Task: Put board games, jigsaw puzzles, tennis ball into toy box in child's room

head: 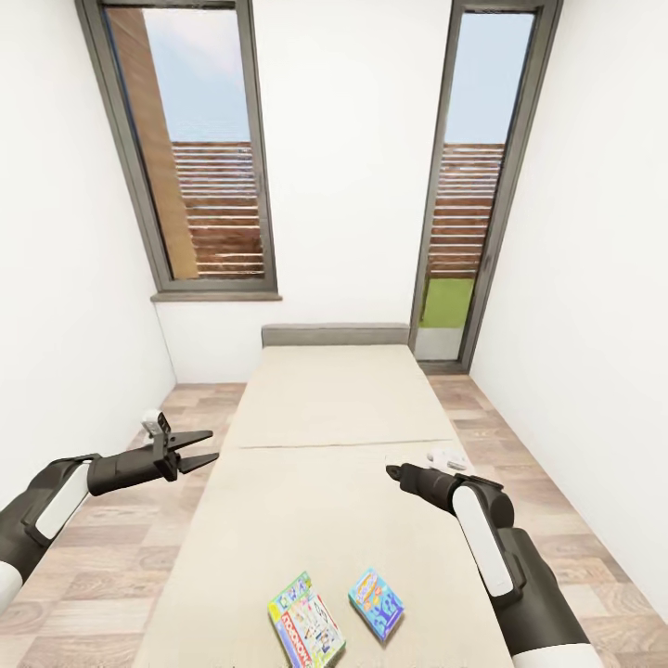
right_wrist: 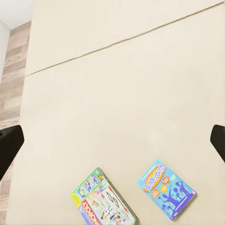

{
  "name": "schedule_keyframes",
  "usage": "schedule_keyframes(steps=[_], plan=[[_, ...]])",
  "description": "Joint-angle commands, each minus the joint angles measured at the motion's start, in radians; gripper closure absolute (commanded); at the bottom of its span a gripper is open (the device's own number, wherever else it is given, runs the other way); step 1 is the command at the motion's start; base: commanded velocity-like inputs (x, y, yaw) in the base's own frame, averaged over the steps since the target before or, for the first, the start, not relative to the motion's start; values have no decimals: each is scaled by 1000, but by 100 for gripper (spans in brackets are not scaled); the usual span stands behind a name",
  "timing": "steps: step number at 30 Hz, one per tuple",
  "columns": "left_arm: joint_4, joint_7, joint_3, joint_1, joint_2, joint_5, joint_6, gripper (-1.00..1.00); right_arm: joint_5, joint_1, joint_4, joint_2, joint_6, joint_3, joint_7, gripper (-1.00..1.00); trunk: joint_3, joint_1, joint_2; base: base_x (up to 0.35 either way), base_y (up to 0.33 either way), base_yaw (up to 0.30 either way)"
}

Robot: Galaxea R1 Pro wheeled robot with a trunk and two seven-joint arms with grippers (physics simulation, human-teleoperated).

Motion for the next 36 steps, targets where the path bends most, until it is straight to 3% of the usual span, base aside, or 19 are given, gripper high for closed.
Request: schedule_keyframes(steps=[1, 27, 30, 36], plan=[[1, -2, -3, -1, 1, 4, 7, -100, -11, -1, -1, 0, 2, 0, -10, -100, -4, 1, -3, 0, 0, 0], [-24, -12, 1, -1, 3, 8, 9, -100, -7, -1, 1, 0, 0, 2, -9, -100, -47, 1, -3, 0, 0, 0], [-62, -16, 3, -1, 3, 9, 11, -100, -8, -1, 1, 2, 1, 2, -9, -100, -52, 1, -3, 0, 0, 0], [-227, -23, 9, 1, 8, 15, 26, -100, -7, -1, -1, 7, 1, 2, -9, -100, -62, 1, -3, 0, 0, 0]])
